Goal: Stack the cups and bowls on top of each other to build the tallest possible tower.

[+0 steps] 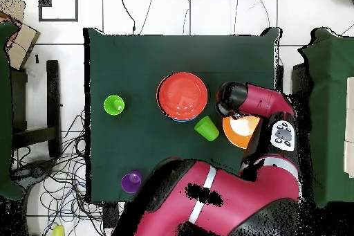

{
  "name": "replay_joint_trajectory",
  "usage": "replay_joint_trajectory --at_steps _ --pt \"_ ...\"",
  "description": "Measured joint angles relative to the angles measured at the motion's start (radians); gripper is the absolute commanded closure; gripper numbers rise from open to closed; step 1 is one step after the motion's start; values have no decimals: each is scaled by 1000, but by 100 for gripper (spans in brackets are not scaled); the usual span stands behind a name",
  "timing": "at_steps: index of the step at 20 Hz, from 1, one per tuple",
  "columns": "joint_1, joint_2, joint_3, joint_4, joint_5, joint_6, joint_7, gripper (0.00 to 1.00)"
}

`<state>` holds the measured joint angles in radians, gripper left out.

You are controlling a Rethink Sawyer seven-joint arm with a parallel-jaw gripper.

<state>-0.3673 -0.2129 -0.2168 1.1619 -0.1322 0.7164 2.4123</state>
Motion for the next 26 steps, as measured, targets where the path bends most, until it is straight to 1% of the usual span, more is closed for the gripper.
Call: replay_joint_trajectory --at_steps 20,21,26 --pt "0 -3 0 6 -7 0 0 0" --pt "0 -3 0 6 -13 0 0 100" --pt "0 -3 -1 7 -26 2 0 100"
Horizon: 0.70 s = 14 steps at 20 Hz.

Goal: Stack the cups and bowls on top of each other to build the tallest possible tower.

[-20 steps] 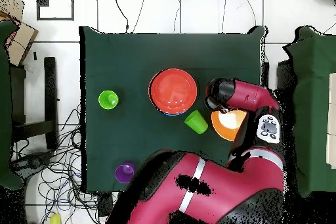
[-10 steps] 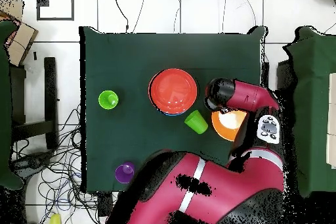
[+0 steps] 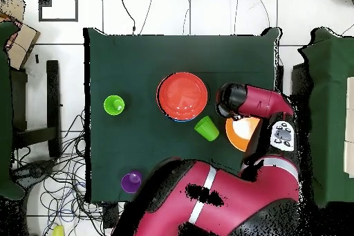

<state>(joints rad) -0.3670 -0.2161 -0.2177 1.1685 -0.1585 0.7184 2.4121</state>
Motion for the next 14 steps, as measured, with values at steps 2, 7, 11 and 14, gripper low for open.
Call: replay_joint_trajectory --at_steps 2,7,11,14 --pt "0 -11 -4 1 -16 -1 0 100" --pt "0 -17 -5 2 -35 -2 0 100" --pt "0 -17 -4 3 -35 -2 0 100" --pt "-3 -18 -2 7 -35 -2 0 100"
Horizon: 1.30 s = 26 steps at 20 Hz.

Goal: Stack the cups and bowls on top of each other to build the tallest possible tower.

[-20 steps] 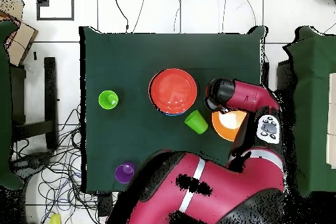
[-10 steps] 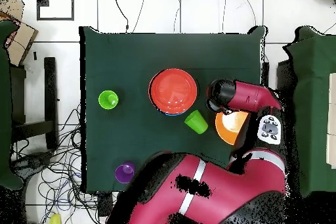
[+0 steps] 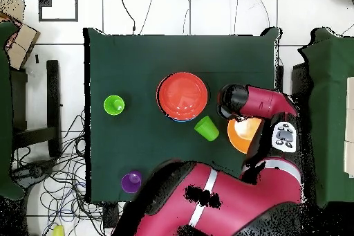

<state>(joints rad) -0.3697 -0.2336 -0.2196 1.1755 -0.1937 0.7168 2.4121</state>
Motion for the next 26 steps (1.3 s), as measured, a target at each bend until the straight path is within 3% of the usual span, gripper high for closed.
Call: replay_joint_trajectory --at_steps 26 --pt "2 -10 7 6 0 48 0 100"
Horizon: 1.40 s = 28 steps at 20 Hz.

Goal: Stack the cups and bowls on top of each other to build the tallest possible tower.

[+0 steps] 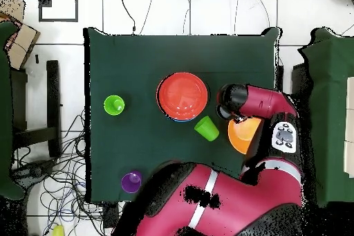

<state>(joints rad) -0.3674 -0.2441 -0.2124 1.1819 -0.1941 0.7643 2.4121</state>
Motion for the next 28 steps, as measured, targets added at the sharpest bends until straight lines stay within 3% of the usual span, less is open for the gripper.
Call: replay_joint_trajectory --at_steps 28 --pt "32 -40 2 -162 0 292 0 100"
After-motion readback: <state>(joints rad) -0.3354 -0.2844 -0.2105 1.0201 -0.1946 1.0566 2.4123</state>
